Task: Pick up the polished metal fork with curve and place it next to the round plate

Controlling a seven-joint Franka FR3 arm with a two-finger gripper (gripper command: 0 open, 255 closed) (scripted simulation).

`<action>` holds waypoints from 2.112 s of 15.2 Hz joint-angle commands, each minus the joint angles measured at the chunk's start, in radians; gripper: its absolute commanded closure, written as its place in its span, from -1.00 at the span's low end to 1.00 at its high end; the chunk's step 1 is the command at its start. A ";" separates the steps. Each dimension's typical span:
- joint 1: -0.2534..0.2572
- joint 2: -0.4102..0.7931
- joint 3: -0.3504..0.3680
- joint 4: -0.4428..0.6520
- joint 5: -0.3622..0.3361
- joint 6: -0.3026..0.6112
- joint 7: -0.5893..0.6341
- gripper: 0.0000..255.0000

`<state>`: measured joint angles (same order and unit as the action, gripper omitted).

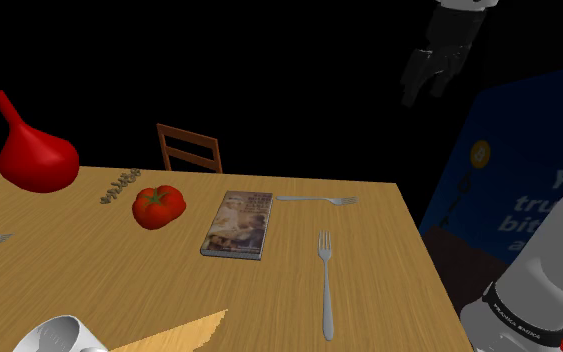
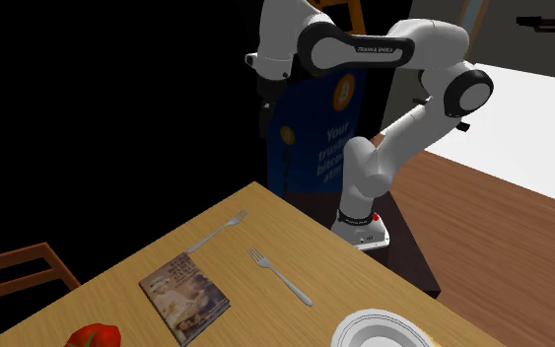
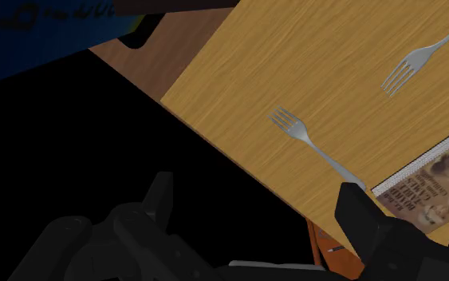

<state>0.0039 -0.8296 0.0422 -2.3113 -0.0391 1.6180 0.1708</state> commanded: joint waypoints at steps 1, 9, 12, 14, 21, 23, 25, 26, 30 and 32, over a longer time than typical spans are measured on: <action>0.000 0.000 0.000 0.000 0.000 0.000 0.000 -1.00; 0.074 0.183 -0.028 -0.099 -0.004 0.224 -0.170 -1.00; 0.100 0.266 -0.034 -0.120 -0.004 0.305 -0.233 -1.00; 0.117 0.325 -0.037 -0.129 -0.003 0.358 -0.275 -1.00; 0.173 0.549 -0.036 -0.132 0.002 0.533 -0.420 -1.00; 0.187 0.617 -0.032 -0.126 0.003 0.578 -0.460 -1.00; 0.192 0.656 -0.030 -0.129 0.003 0.614 -0.478 -1.00; 0.192 0.664 -0.030 -0.136 0.002 0.629 -0.478 -1.00; 0.191 0.698 -0.031 -0.161 -0.001 0.687 -0.476 -1.00; 0.190 0.712 -0.031 -0.170 -0.002 0.711 -0.476 -1.00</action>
<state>0.1950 -0.1226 0.0122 -2.4741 -0.0400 2.3157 -0.3038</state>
